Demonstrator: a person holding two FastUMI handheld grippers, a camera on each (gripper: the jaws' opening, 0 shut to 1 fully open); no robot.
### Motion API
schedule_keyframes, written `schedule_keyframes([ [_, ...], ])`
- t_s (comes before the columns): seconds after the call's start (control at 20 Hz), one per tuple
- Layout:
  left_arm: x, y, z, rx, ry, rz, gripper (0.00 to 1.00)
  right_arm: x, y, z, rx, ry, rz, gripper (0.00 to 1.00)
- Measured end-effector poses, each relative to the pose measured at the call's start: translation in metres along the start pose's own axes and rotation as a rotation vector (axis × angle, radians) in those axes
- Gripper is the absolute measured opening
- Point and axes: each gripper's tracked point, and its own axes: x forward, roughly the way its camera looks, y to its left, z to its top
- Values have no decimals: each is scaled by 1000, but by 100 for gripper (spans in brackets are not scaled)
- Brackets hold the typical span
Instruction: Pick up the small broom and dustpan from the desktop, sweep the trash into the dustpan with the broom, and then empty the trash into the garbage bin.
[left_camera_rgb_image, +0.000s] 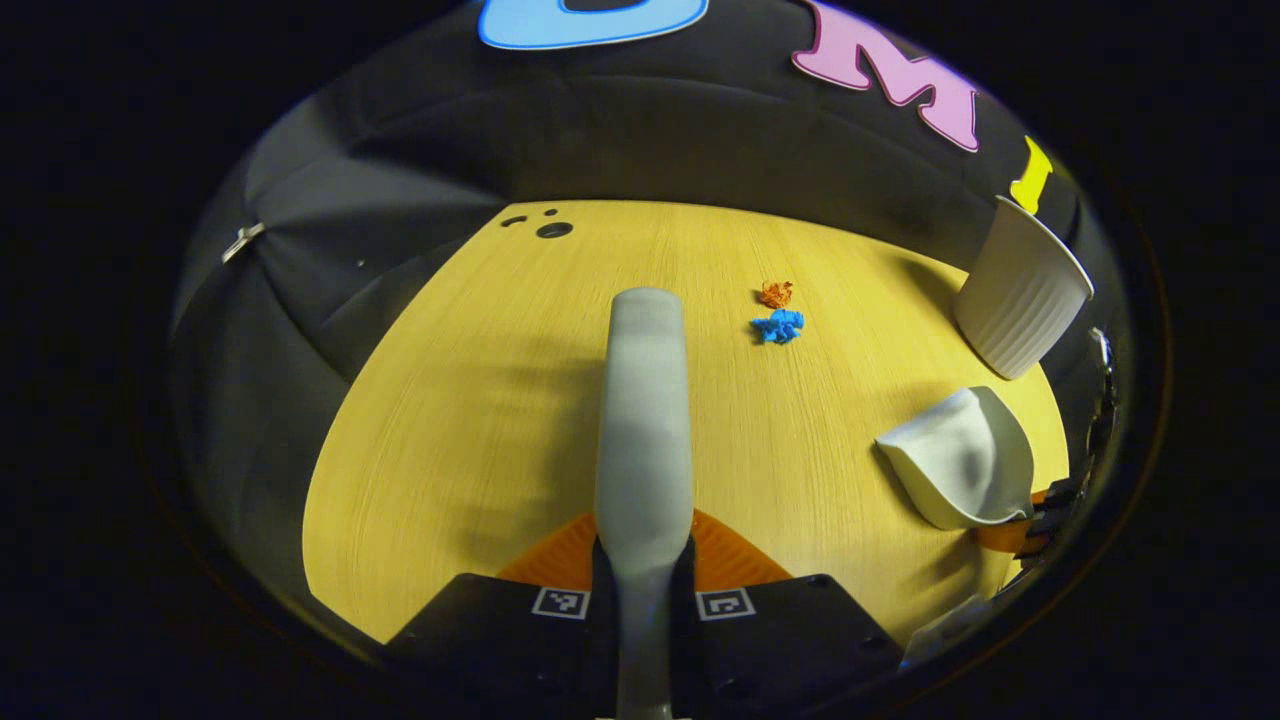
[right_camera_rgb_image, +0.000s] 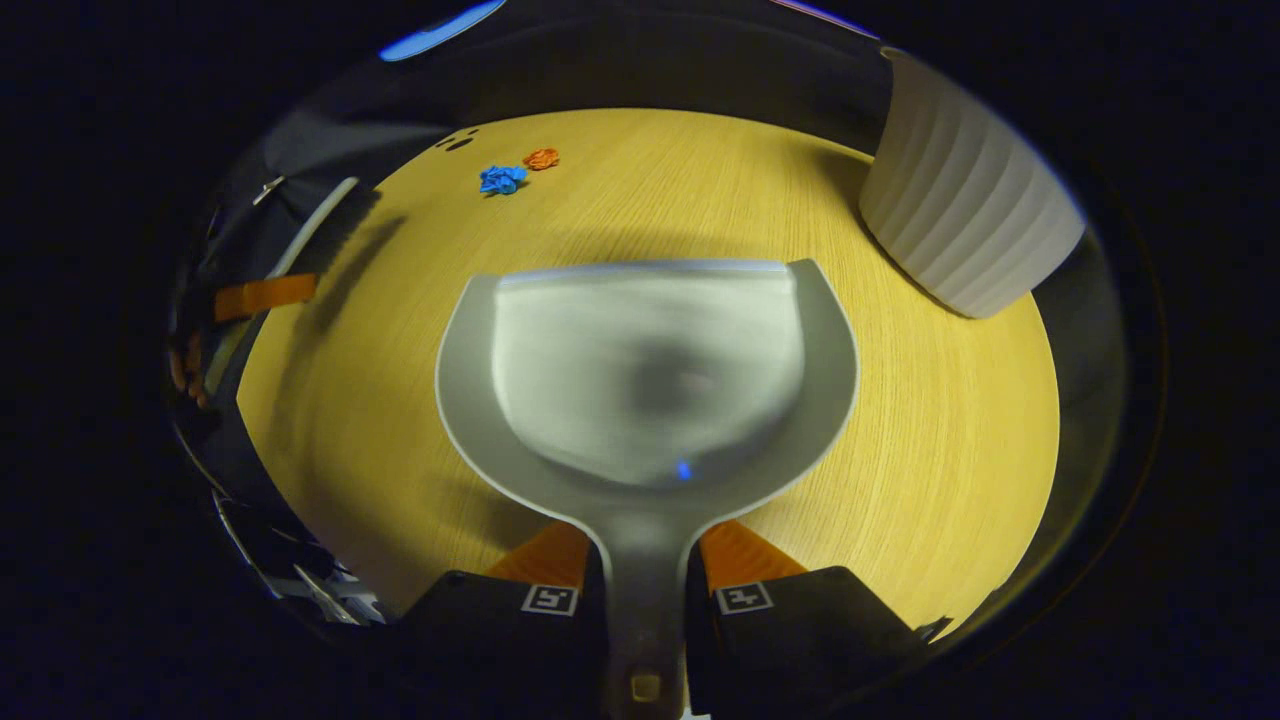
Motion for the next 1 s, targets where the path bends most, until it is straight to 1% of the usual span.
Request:
schedule_keyframes([
  [0.05,11,0,14,29,-2,-8,24,-1,-1,1,-13,3,13,35],
  [0.1,23,-1,25,59,0,-19,24,-3,-2,2,-24,5,26,35],
  [0.2,48,-6,49,117,9,-38,24,-6,-5,6,-47,4,47,35],
  [0.3,75,-8,69,185,26,-39,24,-9,-9,10,-84,1,66,35],
  [0.35,87,-10,77,222,37,-40,24,-10,-11,14,-108,-3,71,39],
  [0.4,100,-13,85,265,48,-44,24,-12,-14,17,-133,-7,74,39],
  [0.45,111,-16,90,312,58,-46,24,-13,-17,20,-158,-10,77,34],
  [0.55,126,-24,103,416,64,-57,26,-16,-20,27,-184,-14,91,34],
  [0.6,132,-31,114,472,41,-71,26,-17,-21,26,-184,-14,101,35],
  [0.65,137,-40,118,519,40,-94,25,-17,-21,27,-183,-10,110,34],
  [0.7,139,-48,122,561,40,-115,25,-17,-22,28,-185,-4,117,39],
  [0.75,141,-59,123,594,41,-148,25,-17,-24,27,-191,1,118,39],
  [0.8,141,-69,123,622,44,-185,27,-16,-26,25,-200,9,117,35],
  [0.85,141,-78,121,642,53,-220,27,-13,-26,25,-206,19,118,35],
  [0.9,135,-88,121,655,58,-255,25,-10,-22,26,-212,28,120,34],
  [1.0,128,-110,111,668,75,-313,25,-8,-21,27,-226,34,122,34],
])
